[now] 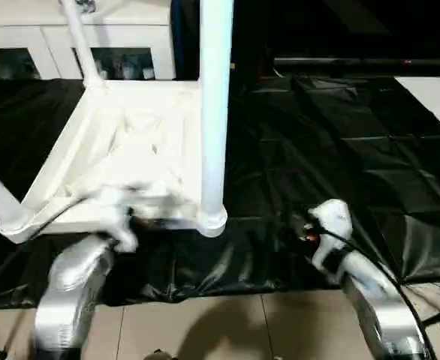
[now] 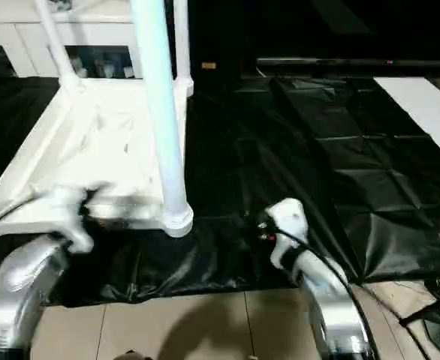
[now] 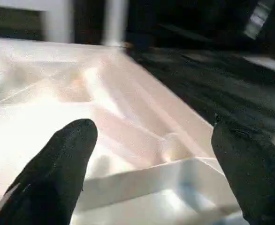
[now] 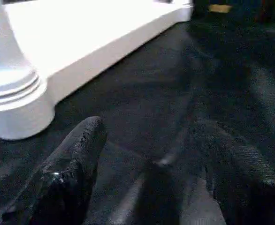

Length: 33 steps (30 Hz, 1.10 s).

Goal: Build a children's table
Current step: Rotate table base

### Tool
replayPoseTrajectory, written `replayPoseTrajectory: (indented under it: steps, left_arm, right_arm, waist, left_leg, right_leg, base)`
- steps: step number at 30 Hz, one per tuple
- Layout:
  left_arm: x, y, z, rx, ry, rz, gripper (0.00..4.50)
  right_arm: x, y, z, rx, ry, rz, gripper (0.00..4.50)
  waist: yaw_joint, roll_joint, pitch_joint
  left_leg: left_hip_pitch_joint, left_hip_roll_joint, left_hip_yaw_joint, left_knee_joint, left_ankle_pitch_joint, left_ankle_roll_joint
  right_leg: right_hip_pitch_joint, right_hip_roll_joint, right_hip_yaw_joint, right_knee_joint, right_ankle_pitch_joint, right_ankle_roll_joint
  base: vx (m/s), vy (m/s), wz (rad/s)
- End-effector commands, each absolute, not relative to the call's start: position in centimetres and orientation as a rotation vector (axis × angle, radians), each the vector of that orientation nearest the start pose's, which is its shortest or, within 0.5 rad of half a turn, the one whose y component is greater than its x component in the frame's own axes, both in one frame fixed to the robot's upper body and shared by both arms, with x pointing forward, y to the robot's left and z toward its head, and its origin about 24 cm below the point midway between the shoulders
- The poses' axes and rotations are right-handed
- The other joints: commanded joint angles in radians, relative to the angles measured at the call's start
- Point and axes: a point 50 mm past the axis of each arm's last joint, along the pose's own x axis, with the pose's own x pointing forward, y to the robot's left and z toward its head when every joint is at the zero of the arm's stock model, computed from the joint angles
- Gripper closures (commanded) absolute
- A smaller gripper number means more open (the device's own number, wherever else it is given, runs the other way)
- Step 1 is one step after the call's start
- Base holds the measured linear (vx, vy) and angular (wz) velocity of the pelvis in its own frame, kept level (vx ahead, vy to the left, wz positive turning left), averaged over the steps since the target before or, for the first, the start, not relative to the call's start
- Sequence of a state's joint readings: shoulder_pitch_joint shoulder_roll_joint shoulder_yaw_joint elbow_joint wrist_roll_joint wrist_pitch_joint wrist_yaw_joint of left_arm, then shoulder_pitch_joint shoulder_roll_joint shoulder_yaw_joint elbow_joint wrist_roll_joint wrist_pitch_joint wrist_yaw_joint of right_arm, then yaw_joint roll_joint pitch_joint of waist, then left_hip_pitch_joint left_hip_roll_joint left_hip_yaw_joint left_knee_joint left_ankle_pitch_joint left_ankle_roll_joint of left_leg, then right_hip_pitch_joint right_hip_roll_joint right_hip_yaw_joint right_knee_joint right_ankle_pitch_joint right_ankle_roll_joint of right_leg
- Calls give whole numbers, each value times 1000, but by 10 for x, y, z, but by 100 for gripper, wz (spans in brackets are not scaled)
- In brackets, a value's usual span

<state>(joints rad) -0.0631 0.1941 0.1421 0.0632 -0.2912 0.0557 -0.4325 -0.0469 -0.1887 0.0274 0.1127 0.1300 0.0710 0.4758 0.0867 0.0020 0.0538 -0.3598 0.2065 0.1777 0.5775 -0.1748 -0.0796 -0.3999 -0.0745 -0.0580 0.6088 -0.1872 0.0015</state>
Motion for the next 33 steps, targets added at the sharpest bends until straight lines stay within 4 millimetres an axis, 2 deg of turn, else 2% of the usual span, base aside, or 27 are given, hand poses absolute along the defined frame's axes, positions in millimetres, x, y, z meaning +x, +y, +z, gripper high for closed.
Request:
replayPoseTrajectory:
  steps: [1,6,7,8,9,10,11,12,13,14,15,16,17,18,19,20,21,22,23,24,25,26,27,28,29,31,33]
  left_arm:
    - [257,204,57,-181,-49,-139,7]
    - [258,191,59,-38,-61,-115,7]
    - [260,187,62,-6,-71,-129,7]
    - [262,186,64,29,-78,-118,7]
    - [263,185,66,49,-82,-108,7]
    - [263,185,66,60,-85,-96,7]
    - [264,184,67,52,-82,-94,7]
    - [264,184,67,52,-82,-94,7]
    - [264,184,65,24,-59,-102,7]
    - [264,184,64,20,-57,-101,7]
    - [264,185,64,20,-51,-98,7]
    - [264,185,64,24,-49,-93,7]
    - [263,184,62,33,-44,-110,7]
    - [263,184,62,33,-44,-110,7]
    - [262,183,62,44,-48,-123,7]
    - [262,182,61,52,-50,-131,7]
    - [262,183,60,57,-40,-121,7]
    - [262,184,58,69,-28,-124,7]
    - [263,184,58,79,-20,-133,7]
    - [263,184,58,79,-20,-133,7]
    - [264,185,60,81,-31,-148,7]
    - [264,185,61,78,-35,-153,7]
    - [265,186,62,79,-38,-163,7]
    - [265,186,63,81,-40,-170,7]
    - [266,186,63,82,-32,-177,7]
    - [267,189,64,83,-24,-187,7]
    - [266,189,64,78,-14,-192,7]
  right_arm:
    - [255,-156,27,-55,141,425,110]
    - [257,-152,26,-114,124,370,110]
    - [259,-150,26,-110,125,375,110]
    - [261,-148,29,-122,110,385,110]
    - [263,-147,31,-130,100,391,110]
    - [263,-146,32,-139,91,395,110]
    - [265,-146,35,-134,78,387,110]
    - [265,-146,35,-134,78,387,110]
    - [267,-149,38,-77,66,339,110]
    - [268,-151,39,-43,67,315,110]
    - [267,-153,38,-39,69,304,110]
    - [267,-154,38,-42,70,298,110]
    - [265,-156,37,-55,69,291,110]
    - [265,-156,37,-55,69,291,110]
    - [263,-158,36,-42,69,273,110]
    - [262,-160,36,-30,71,257,110]
    - [261,-163,35,-8,74,237,110]
    - [259,-165,35,13,77,223,110]
    - [257,-166,36,20,81,219,110]
    - [257,-166,36,20,81,219,110]
    - [255,-166,35,26,92,210,110]
    - [254,-166,35,28,98,206,110]
    - [252,-166,35,19,101,204,110]
    - [251,-166,35,12,103,204,110]
    - [249,-166,34,-1,106,204,110]
    - [243,-165,35,-17,116,208,110]
    - [239,-166,37,-9,118,213,110]
  waist:
    - [-2,4,-53]
    - [0,-10,-47]
    - [12,5,-51]
    - [3,7,-51]
    - [-3,24,-55]
    - [-18,34,-53]
    - [-35,50,-47]
    - [-35,50,-47]
    - [-61,56,-55]
    - [-52,49,-45]
    - [-41,43,-45]
    - [-16,-3,-43]
    - [30,-30,-52]
    - [30,-30,-52]
    - [63,-34,-57]
    - [71,-44,-62]
    - [79,-35,-60]
    - [78,-25,-57]
    - [79,-11,-61]
    - [78,-1,-63]
    - [48,23,-55]
    - [42,40,-74]
    - [31,67,-81]
    - [28,70,-72]
    - [26,68,-70]
    - [15,54,-58]
    - [6,34,-51]
  left_leg:
    - [0,21,-8,-72,-342,-3]
    - [2,16,-10,-75,-364,1]
    - [-48,-1,-60,-94,-346,81]
    - [-45,0,-72,-89,-344,90]
    - [-47,11,-102,-88,-348,85]
    - [-47,35,-149,-100,-397,73]
    - [-34,64,-214,-125,-459,93]
    - [-34,64,-214,-125,-459,93]
    - [43,151,-239,-130,-451,130]
    - [27,156,-226,-136,-446,153]
    - [9,125,-168,-125,-424,191]
    - [-24,2,-66,-18,-354,180]
    - [-44,-34,-45,47,-164,114]
    - [-44,-34,-45,47,-164,114]
    - [-66,-20,-60,69,-73,97]
    - [-107,-28,-79,103,-100,133]
    - [-113,-33,-99,129,-122,143]
    - [-110,-29,-119,125,-118,142]
    - [-103,-21,-125,106,-87,136]
    - [-90,-14,-124,70,-48,138]
    - [-42,2,-94,-17,-1,212]
    - [-13,27,-103,-24,-16,228]
    - [6,55,-117,-22,-2,248]
    - [0,61,-113,-39,-105,202]
    - [0,56,-107,-48,-188,163]
    - [3,29,-81,-66,-435,19]
    - [-2,16,-67,-71,-470,-9]
  right_leg:
    - [38,-48,41,-89,-310,-137]
    - [28,-48,40,-106,-449,-55]
    - [69,-75,-24,-103,-464,-38]
    - [61,-71,-32,-102,-429,-59]
    - [74,-62,-55,-90,-326,-111]
    - [77,-38,-70,-66,-204,-150]
    - [69,-7,-80,-13,-137,-198]
    - [69,-7,-80,-13,-137,-198]
    - [8,3,-42,44,-160,-244]
    - [8,-4,-31,68,-136,-245]
    - [12,-18,-8,57,-77,-246]
    - [12,-74,59,-66,-93,-256]
    - [63,-145,100,-105,-394,-56]
    - [63,-145,100,-105,-394,-56]
    - [66,-170,140,-111,-572,162]
    - [85,-193,178,-93,-532,279]
    - [81,-220,183,-93,-460,265]
    - [85,-231,174,-92,-354,138]
    - [87,-220,156,-88,-278,35]
    - [85,-184,125,-81,-207,-59]
    - [43,-39,42,-40,-74,-182]
    - [41,-28,33,-18,-75,-196]
    - [24,-25,27,2,-31,-212]
    - [29,-26,28,-9,-43,-199]
    - [32,-32,30,-17,-56,-195]
    - [33,-53,46,-51,-159,-170]
    - [37,-64,60,-65,-272,-134]
  base:
    - [0,0,0]
    - [0,0,0]
    - [-21,-8,35]
    - [-21,-8,35]
    - [1,-15,59]
    - [27,-34,52]
    - [27,-34,52]
    - [38,-63,48]
    - [41,-126,51]
    - [41,-126,51]
    - [58,-205,43]
    - [69,-202,24]
    - [69,-202,24]
    - [51,-146,4]
    - [15,-97,-6]
    - [15,-97,-6]
    - [0,0,0]
    - [0,0,0]
    - [0,0,0]
    - [-3,83,2]
    - [5,127,9]
    - [5,127,9]
    - [-6,145,4]
    - [-27,130,3]
    - [-27,130,3]
    - [-41,87,6]
    - [-22,34,3]
